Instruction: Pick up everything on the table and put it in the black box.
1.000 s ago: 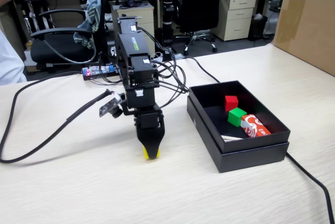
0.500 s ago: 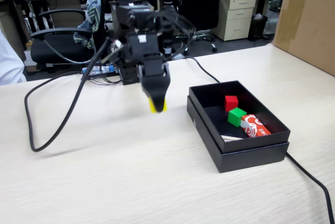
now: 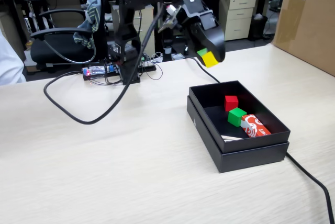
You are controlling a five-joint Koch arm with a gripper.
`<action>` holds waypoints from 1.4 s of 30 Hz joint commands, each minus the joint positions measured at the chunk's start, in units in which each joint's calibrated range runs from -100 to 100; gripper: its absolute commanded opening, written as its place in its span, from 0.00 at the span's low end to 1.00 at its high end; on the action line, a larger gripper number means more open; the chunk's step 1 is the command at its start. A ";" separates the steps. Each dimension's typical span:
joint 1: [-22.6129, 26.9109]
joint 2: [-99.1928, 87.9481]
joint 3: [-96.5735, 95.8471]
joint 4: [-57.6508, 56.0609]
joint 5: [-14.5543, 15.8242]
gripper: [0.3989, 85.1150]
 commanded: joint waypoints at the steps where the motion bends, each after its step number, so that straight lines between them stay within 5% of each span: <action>1: 0.34 3.71 4.32 -0.21 0.29 0.01; 12: 0.29 22.07 4.59 -0.12 1.61 0.01; 13: 0.24 25.86 3.05 -0.12 1.56 0.13; 28: 0.39 28.84 2.50 -0.12 1.81 0.33; 33: 0.29 22.19 0.87 -0.12 1.95 0.49; 42: -5.37 -13.50 -2.30 0.22 1.27 0.50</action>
